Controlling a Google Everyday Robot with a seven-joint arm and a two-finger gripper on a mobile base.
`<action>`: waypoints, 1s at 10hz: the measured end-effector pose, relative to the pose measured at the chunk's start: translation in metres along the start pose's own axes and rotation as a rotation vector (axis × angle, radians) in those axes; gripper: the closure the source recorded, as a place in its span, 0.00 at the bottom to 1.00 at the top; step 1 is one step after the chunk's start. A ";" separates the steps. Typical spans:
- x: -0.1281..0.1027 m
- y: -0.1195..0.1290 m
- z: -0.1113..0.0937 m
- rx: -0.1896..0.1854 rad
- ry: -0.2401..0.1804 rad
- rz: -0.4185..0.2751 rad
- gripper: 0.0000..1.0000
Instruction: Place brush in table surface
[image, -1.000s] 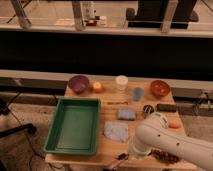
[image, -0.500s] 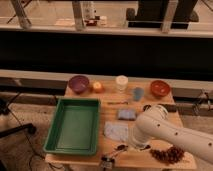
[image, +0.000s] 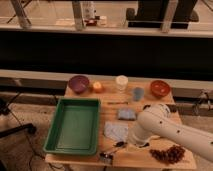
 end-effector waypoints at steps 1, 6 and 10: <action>-0.001 -0.002 -0.001 0.004 -0.003 0.004 1.00; 0.001 -0.015 0.003 0.014 -0.019 0.027 1.00; 0.007 -0.023 0.014 0.010 -0.013 0.040 1.00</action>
